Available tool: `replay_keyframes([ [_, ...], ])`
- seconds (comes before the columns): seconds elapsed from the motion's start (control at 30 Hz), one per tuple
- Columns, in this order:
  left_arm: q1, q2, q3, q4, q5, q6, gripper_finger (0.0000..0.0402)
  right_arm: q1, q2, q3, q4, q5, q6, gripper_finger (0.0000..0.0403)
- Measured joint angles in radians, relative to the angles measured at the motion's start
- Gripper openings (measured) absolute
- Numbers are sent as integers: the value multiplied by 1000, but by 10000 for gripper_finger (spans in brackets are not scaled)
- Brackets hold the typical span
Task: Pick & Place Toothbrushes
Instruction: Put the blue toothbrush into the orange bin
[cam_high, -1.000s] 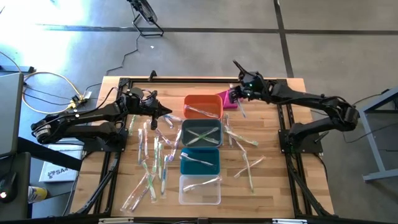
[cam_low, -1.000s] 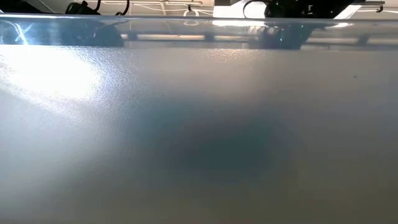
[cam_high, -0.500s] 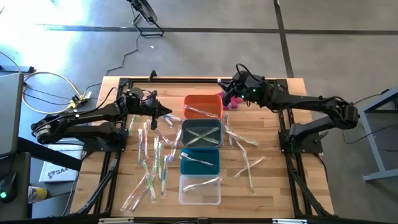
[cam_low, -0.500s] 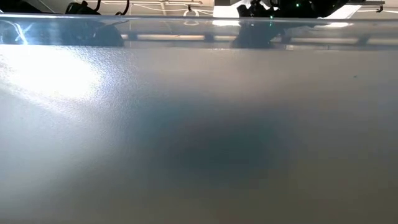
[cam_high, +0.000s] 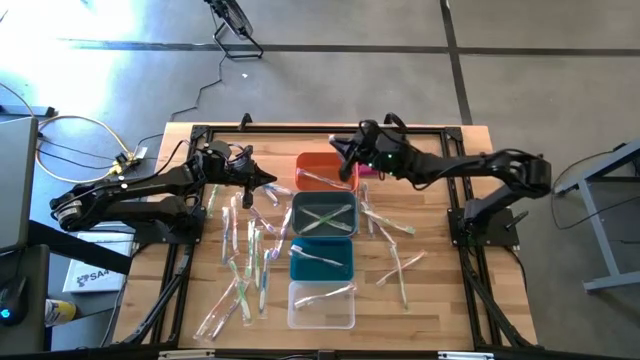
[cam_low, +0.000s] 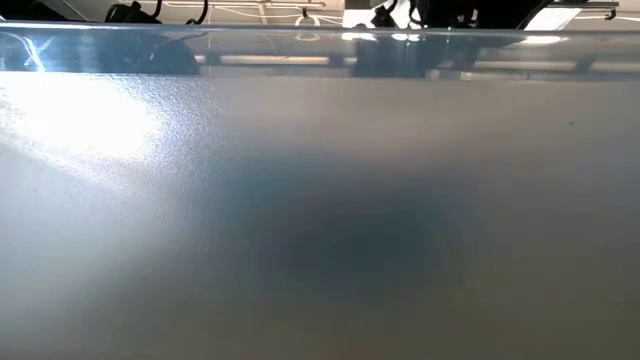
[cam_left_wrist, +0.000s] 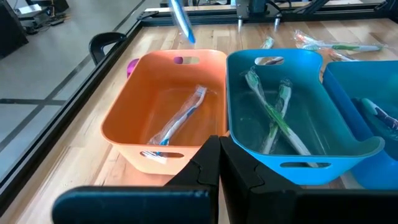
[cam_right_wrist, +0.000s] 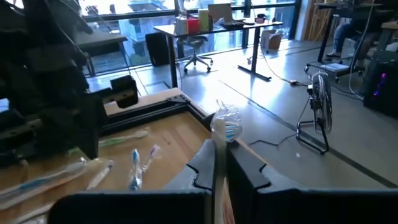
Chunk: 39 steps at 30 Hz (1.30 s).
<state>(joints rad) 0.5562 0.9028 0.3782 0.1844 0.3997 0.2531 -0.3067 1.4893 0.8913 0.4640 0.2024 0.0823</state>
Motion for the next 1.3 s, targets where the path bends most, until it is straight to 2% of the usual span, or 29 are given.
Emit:
replay_keyframes([
  [0.1,0,0,0,0,0,0,1,-3,25,0,14,-3,0,11],
  [0.27,0,0,0,0,0,0,1,-2,65,0,58,-77,0,11],
  [0.47,0,0,0,0,0,0,1,-3,104,0,66,-82,0,11],
  [0.63,0,0,0,1,0,0,1,-3,136,0,73,-131,1,11],
  [1.3,0,0,0,0,0,1,1,-3,199,0,70,-161,-6,11],
])
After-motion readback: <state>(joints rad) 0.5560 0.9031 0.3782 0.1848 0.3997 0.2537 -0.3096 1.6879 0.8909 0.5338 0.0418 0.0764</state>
